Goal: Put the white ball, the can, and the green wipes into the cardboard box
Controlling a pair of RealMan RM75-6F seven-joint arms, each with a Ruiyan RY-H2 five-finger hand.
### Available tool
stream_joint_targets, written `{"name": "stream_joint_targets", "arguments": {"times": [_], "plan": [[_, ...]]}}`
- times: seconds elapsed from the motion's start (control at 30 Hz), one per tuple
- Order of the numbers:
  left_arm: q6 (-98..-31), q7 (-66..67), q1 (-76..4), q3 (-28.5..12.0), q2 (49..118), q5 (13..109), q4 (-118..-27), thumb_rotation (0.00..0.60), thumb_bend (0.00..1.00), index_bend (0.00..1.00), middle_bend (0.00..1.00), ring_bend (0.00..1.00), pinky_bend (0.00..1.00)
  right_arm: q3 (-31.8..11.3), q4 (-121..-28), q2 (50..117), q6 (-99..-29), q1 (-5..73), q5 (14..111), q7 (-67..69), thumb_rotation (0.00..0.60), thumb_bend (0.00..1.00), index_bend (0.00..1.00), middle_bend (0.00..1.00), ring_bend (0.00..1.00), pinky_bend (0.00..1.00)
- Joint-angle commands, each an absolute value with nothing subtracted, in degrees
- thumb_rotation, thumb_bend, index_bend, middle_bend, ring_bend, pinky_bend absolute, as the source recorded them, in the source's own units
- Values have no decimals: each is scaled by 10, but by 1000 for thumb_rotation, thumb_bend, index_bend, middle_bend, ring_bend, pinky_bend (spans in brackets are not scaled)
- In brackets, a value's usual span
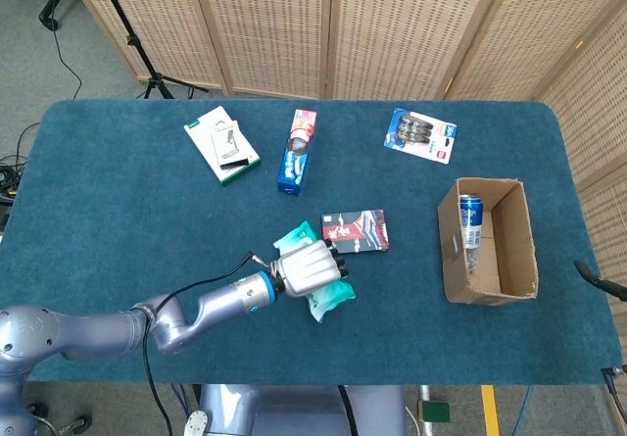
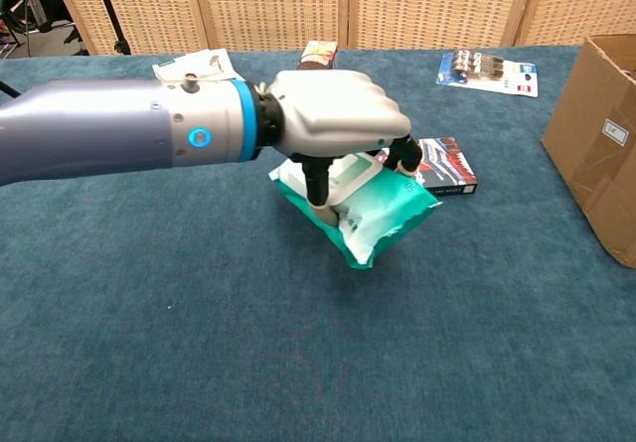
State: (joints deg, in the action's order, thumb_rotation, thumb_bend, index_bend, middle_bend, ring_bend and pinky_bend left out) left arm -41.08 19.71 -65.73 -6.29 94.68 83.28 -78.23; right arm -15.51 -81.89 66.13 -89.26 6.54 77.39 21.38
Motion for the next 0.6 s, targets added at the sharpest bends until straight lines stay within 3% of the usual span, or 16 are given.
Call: {"name": "stream_joint_targets", "arguments": {"times": [0.03, 0.13, 0.2, 0.27, 0.33, 0.37, 0.43, 0.6], "plan": [[-373, 293, -668, -101, 979, 705, -803, 600, 341, 696, 522, 513, 528, -155, -819, 661, -892, 65, 775, 214, 600, 0, 0, 0, 0, 6], [-399, 353, -668, -107, 992, 637, -814, 600, 312, 696, 506, 501, 525, -156, -820, 660, -891, 65, 775, 216, 600, 0, 0, 0, 0, 6], [-408, 379, -669, -109, 992, 581, -833, 600, 236, 661, 400, 425, 523, -156, -820, 660, -890, 65, 774, 218, 600, 0, 0, 0, 0, 6], [-409, 391, -672, -111, 985, 524, -857, 600, 78, 422, 146, 227, 464, -156, -820, 659, -890, 64, 774, 218, 600, 0, 0, 0, 0, 6], [-408, 394, -678, -115, 976, 470, -883, 600, 6, 169, 14, 71, 377, -156, -821, 659, -891, 64, 775, 217, 600, 0, 0, 0, 0, 6], [-407, 388, -681, -120, 969, 442, -899, 600, 0, 75, 0, 22, 342, -156, -821, 659, -891, 64, 776, 216, 600, 0, 0, 0, 0, 6], [-415, 375, -681, -127, 960, 428, -920, 600, 0, 8, 0, 0, 303, -155, -822, 659, -892, 64, 777, 215, 600, 0, 0, 0, 0, 6], [-439, 348, -673, -132, 932, 454, -952, 600, 0, 0, 0, 0, 213, -154, -823, 660, -892, 64, 780, 212, 600, 0, 0, 0, 0, 6]]}}
